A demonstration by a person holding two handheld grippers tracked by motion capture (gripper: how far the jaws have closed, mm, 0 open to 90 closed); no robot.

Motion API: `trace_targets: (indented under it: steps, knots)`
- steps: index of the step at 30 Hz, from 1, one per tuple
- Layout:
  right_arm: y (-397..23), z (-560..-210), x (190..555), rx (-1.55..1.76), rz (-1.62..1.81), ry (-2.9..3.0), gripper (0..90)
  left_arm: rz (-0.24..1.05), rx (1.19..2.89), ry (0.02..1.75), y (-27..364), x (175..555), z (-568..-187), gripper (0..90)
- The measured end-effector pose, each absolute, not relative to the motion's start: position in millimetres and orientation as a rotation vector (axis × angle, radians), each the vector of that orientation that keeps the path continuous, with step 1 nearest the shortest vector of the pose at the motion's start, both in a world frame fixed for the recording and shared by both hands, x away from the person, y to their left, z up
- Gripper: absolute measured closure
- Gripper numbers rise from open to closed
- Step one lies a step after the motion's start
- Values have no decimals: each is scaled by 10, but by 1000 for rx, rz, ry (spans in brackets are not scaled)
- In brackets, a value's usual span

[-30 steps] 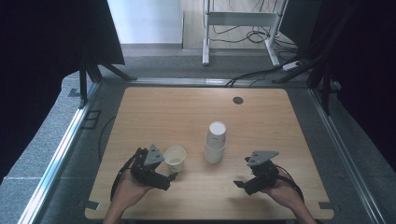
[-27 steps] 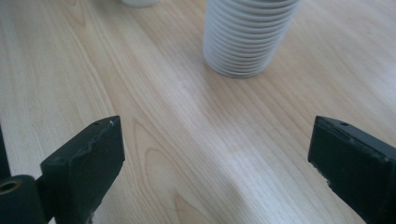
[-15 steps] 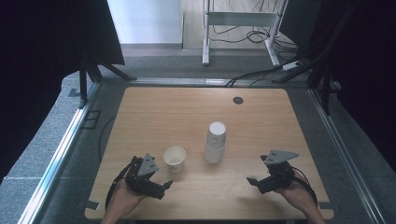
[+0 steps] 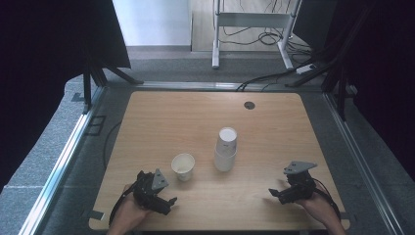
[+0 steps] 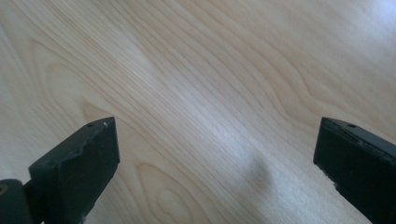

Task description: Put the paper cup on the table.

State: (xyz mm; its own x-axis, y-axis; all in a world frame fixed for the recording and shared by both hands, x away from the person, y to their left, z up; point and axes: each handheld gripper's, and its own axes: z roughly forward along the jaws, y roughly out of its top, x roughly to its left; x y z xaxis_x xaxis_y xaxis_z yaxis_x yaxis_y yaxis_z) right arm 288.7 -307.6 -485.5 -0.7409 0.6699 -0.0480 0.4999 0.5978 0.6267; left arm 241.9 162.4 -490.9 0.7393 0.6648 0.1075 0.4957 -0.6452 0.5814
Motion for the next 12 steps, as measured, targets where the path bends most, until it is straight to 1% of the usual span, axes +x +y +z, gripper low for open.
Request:
trace_targets:
  steps: [6, 12]
  knots:
    - [-3089, -4966, 2918, 997, 817, 2601, 0, 385, 2419, 882, 1613, 2435, -4979, 0]
    - [-3083, -4998, 2926, 999, 794, 2618, 0, 378, 2439, 875, 1584, 2443, -5003, 0]
